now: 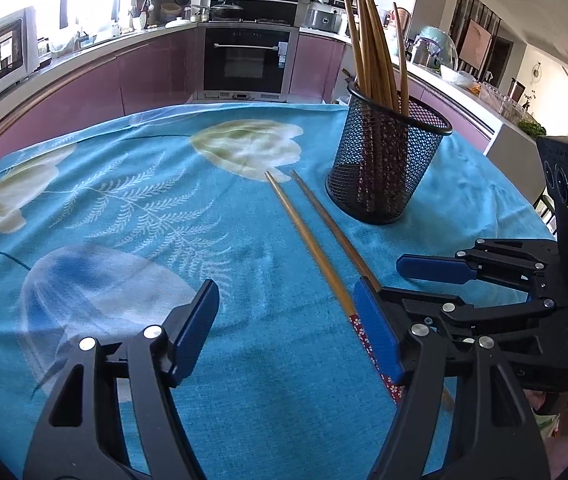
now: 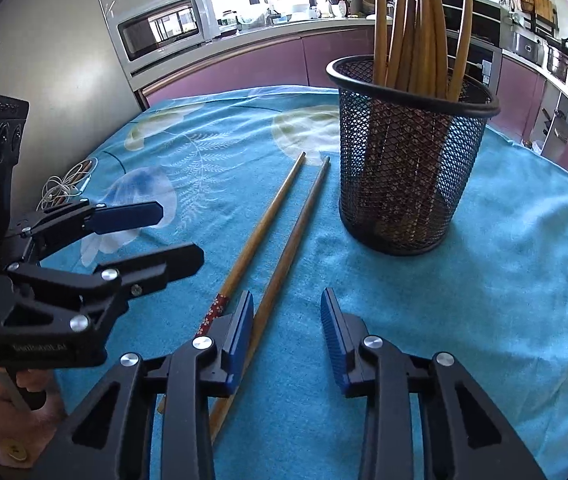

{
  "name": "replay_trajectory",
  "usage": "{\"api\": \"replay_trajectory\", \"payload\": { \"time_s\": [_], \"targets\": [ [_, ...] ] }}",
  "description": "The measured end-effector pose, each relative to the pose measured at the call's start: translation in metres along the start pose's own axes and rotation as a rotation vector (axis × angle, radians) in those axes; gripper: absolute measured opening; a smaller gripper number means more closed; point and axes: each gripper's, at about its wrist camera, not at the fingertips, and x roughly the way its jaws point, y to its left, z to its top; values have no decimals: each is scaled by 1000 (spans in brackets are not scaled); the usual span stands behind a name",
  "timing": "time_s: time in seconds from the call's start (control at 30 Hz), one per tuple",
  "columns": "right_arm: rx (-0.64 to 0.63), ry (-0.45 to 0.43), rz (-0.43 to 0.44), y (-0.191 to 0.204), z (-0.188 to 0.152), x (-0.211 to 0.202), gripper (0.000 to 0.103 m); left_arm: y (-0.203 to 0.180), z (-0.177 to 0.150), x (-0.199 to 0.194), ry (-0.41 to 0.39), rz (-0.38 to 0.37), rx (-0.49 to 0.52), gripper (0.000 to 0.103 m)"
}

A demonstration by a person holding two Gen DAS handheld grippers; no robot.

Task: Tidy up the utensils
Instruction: 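Move the left gripper over the red-ended chopstick while the right gripper approaches the other chopstick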

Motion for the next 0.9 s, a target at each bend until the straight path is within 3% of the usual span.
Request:
{"api": "replay_trajectory", "payload": {
  "time_s": [0.9],
  "targets": [
    [21, 8, 25, -8, 3, 1, 23, -11, -4, 19, 70, 8, 33, 60]
  ]
}}
